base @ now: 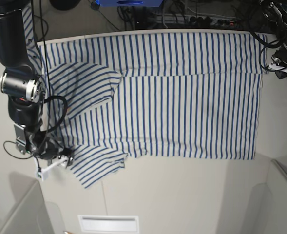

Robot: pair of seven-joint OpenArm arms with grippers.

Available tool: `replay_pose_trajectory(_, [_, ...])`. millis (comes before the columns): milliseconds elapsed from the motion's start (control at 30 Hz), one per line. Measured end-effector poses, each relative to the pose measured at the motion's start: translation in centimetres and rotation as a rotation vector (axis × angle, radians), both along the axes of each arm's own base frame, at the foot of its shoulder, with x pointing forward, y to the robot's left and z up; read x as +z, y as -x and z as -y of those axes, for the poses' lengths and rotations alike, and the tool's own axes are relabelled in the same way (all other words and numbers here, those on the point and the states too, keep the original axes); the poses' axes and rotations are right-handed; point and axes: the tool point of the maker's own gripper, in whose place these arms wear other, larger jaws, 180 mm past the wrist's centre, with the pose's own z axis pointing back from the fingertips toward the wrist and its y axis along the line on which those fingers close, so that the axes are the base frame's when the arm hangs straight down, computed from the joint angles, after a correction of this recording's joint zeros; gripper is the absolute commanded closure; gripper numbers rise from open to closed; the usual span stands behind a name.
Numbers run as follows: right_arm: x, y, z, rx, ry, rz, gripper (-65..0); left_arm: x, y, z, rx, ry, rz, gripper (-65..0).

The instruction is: Fold the T-shirt properly

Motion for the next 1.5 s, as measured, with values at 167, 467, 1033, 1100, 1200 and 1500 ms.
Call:
replay_pose_trajectory(167, [-0.1,-0.1,-1.1,0.028,-0.008,0.012,-41.1,0.0,0.0,0.0,0.0,0.0,-0.001,0.0])
replay_pose_trajectory(467, [-0.1,-0.4,-2.3,0.07,0.017,0.03,-35.0,0.0,0.0,0.0,0.0,0.0,0.0,0.0])
replay_pose_trajectory(1033, [-0.6,-0.1,-2.5,0.074,0.019,0.021,0.0,2.5,-7.4,-0.1,-0.155,-0.049,0.064,-33.2])
replay_pose_trajectory(1100, [-0.6,-0.1,-2.6,0.074,0.018,0.022,0.0,1.6,-8.9,-0.2,-0.133,0.013,0.08,-48.5])
replay_pose_trajectory(1200, [-0.5,-0.1,-2.4,0.071,0.018,0.023,0.0,-0.2,-11.0,-1.1,-0.071,0.111,0.082,-56.8])
replay_pose_trajectory(1500, [-0.6,-0.1,-2.5,0.074,0.017,0.023,0.0,-0.5,-21.2,-2.3,-0.078,0.158,0.142,-56.3])
